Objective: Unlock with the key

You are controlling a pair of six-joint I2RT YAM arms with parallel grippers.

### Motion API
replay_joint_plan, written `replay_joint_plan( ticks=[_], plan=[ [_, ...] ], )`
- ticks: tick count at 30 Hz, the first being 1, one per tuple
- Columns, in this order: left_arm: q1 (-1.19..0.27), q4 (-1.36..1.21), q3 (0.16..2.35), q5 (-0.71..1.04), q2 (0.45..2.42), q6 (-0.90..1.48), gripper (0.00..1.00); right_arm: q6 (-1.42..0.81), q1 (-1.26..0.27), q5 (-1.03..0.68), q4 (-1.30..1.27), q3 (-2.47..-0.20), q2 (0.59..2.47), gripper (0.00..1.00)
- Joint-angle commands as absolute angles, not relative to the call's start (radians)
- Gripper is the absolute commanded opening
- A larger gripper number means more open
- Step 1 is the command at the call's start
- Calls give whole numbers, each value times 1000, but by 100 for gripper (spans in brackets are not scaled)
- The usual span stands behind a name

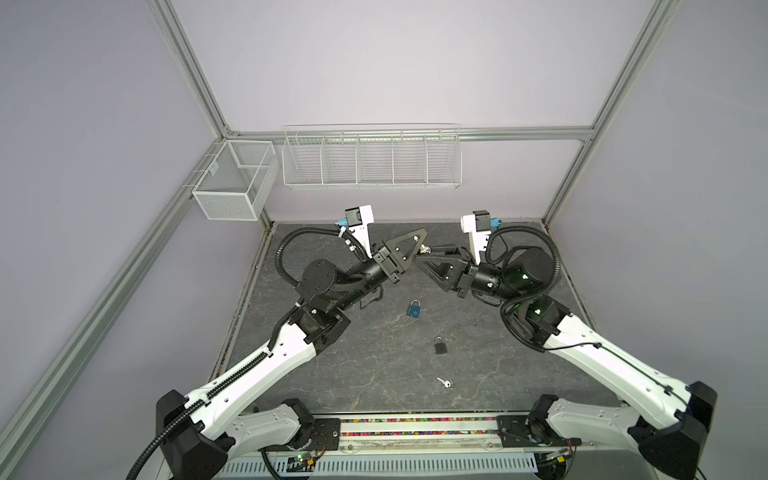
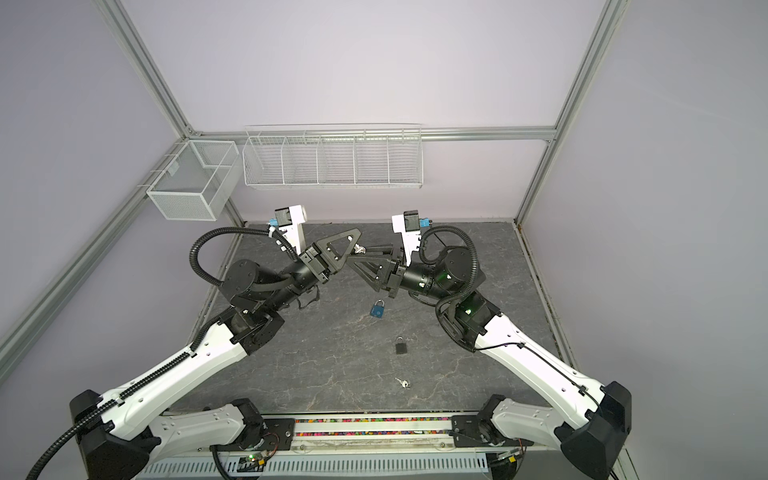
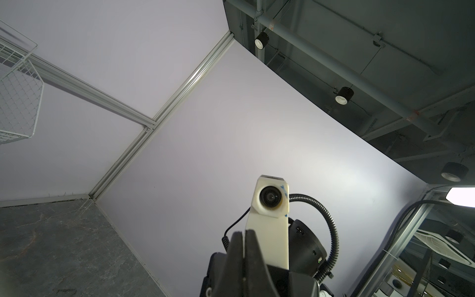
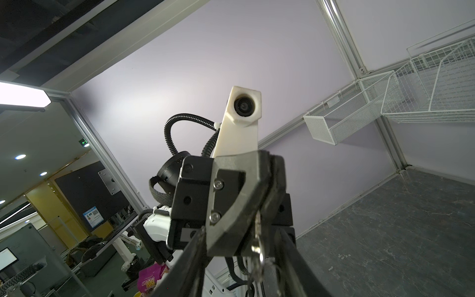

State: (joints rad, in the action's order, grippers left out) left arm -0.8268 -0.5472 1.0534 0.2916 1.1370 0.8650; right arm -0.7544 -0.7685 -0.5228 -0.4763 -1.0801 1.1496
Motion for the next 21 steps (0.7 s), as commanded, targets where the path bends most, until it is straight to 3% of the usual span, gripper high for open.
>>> replay_joint_plan(
  ticks=[1,21],
  plan=[
    [-833,-552,1075,283,1117,848,0,-745,-762,-507,-503,-1067,1115,42],
    [-833,-581,1075,290,1135,870,0,-741,-755,-487,-534,-1080,1140,29]
  ],
)
